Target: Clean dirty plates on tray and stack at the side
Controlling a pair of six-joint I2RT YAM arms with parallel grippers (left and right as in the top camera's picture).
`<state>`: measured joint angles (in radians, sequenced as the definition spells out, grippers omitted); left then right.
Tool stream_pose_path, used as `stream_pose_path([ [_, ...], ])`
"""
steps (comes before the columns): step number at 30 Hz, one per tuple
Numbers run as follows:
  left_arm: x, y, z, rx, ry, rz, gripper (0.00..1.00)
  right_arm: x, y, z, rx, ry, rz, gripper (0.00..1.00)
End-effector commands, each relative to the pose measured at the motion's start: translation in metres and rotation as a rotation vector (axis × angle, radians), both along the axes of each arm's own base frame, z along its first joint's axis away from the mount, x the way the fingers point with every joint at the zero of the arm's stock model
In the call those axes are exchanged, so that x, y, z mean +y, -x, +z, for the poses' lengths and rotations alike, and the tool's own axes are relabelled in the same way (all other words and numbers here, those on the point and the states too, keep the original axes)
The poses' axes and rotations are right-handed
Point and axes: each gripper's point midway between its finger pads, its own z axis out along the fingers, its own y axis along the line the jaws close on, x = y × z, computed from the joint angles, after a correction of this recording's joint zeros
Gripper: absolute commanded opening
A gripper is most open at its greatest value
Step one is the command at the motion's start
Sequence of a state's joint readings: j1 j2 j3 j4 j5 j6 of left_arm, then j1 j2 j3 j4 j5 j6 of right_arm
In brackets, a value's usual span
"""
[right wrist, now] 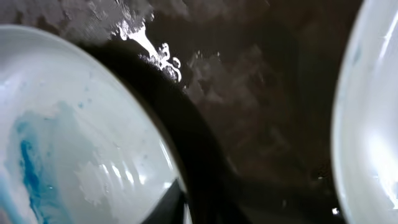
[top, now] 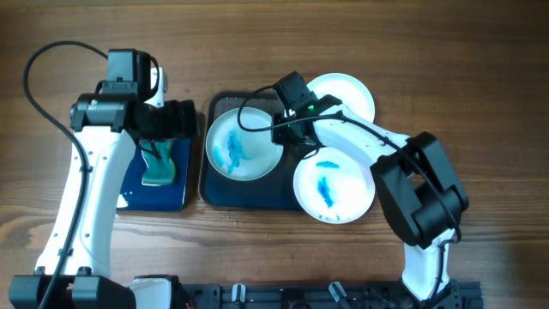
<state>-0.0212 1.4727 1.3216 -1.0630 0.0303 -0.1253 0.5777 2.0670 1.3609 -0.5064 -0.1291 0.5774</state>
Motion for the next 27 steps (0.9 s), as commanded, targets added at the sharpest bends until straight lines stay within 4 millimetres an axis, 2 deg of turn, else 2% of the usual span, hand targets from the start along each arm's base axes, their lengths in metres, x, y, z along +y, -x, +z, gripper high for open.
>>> stream_pose_path([
  [1, 0.023, -0.003, 0.008, -0.017, -0.022, 0.084, 0.92, 0.0, 0.002, -0.017, 0.02, 0.032, 0.002, 0.04],
  [4, 0.045, 0.005, -0.01, 0.063, -0.036, 0.141, 0.89, -0.001, 0.003, -0.019, 0.024, 0.037, 0.006, 0.05],
  [7, 0.064, 0.008, -0.041, 0.178, -0.031, 0.195, 0.89, -0.002, 0.005, -0.022, 0.024, 0.05, 0.039, 0.04],
  [8, 0.069, 0.007, -0.058, 0.228, -0.027, 0.206, 0.88, -0.002, 0.005, -0.022, 0.021, 0.054, 0.054, 0.04],
  [10, 0.066, 0.007, -0.082, 0.303, -0.007, 0.201, 0.85, -0.002, 0.005, -0.022, 0.02, 0.053, 0.054, 0.04],
  [13, 0.066, 0.015, -0.114, 0.413, 0.001, 0.207, 0.73, -0.002, 0.005, -0.022, 0.022, 0.053, 0.05, 0.04],
  [16, 0.062, 0.014, -0.14, 0.438, 0.025, 0.199, 0.63, -0.002, 0.004, -0.022, 0.019, 0.048, 0.043, 0.04],
  [18, 0.062, 0.012, -0.154, 0.425, 0.023, 0.199, 0.62, -0.002, 0.005, -0.022, 0.021, 0.049, 0.043, 0.04],
  [19, 0.064, 0.006, -0.163, 0.38, 0.016, 0.2, 0.6, -0.002, 0.004, -0.022, 0.02, 0.049, 0.043, 0.04],
  [21, 0.064, 0.004, -0.17, 0.357, 0.015, 0.2, 0.49, -0.002, 0.005, -0.022, 0.024, 0.051, 0.044, 0.04],
  [24, 0.062, 0.017, -0.184, 0.381, 0.017, 0.195, 0.47, -0.002, 0.006, -0.022, 0.025, 0.052, 0.044, 0.05],
  [25, 0.061, 0.02, -0.189, 0.383, 0.017, 0.196, 0.4, -0.002, 0.005, -0.022, 0.024, 0.051, 0.044, 0.05],
  [26, 0.061, 0.022, -0.191, 0.386, 0.017, 0.196, 0.06, -0.002, 0.005, -0.022, 0.024, 0.052, 0.043, 0.04],
  [27, 0.061, 0.023, -0.191, 0.387, 0.017, 0.196, 0.04, -0.002, 0.005, -0.022, 0.025, 0.052, 0.043, 0.05],
])
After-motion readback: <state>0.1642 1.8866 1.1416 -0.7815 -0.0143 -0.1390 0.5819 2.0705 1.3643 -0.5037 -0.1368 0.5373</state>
